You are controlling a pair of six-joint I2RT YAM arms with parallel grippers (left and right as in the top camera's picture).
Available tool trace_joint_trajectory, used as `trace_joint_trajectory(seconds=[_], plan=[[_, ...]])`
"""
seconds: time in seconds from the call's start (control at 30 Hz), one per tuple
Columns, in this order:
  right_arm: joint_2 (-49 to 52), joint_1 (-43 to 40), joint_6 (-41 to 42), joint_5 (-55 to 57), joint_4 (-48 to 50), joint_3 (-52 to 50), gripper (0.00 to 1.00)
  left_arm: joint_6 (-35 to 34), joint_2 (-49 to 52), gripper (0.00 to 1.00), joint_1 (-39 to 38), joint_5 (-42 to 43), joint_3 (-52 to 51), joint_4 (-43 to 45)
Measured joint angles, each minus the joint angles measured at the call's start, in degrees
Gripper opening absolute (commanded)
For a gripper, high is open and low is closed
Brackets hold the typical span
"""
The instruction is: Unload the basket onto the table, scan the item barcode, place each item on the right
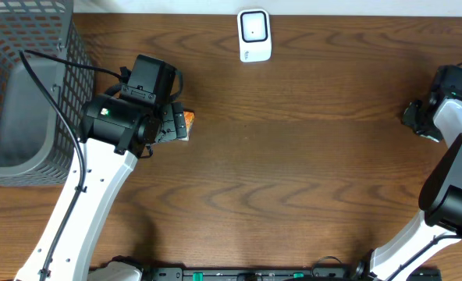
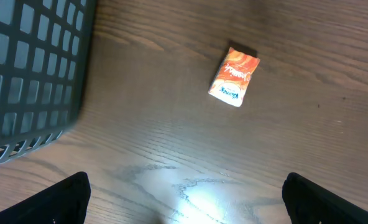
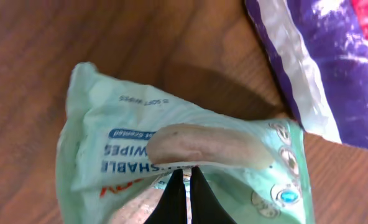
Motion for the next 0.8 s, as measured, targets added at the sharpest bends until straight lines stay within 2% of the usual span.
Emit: trace_joint_trajectory(seconds=[0.6, 0.8], plan=[[2.2, 0.0, 0.0, -2.1, 4.3, 0.0, 0.01, 0.0, 0.0, 0.98, 0.0, 0.0, 0.0, 0.0], [3.2, -0.1, 0.0, 0.7, 6.0, -0.2, 0.01, 0.0, 0.0, 0.98, 0.0, 0.0, 0.0, 0.0]])
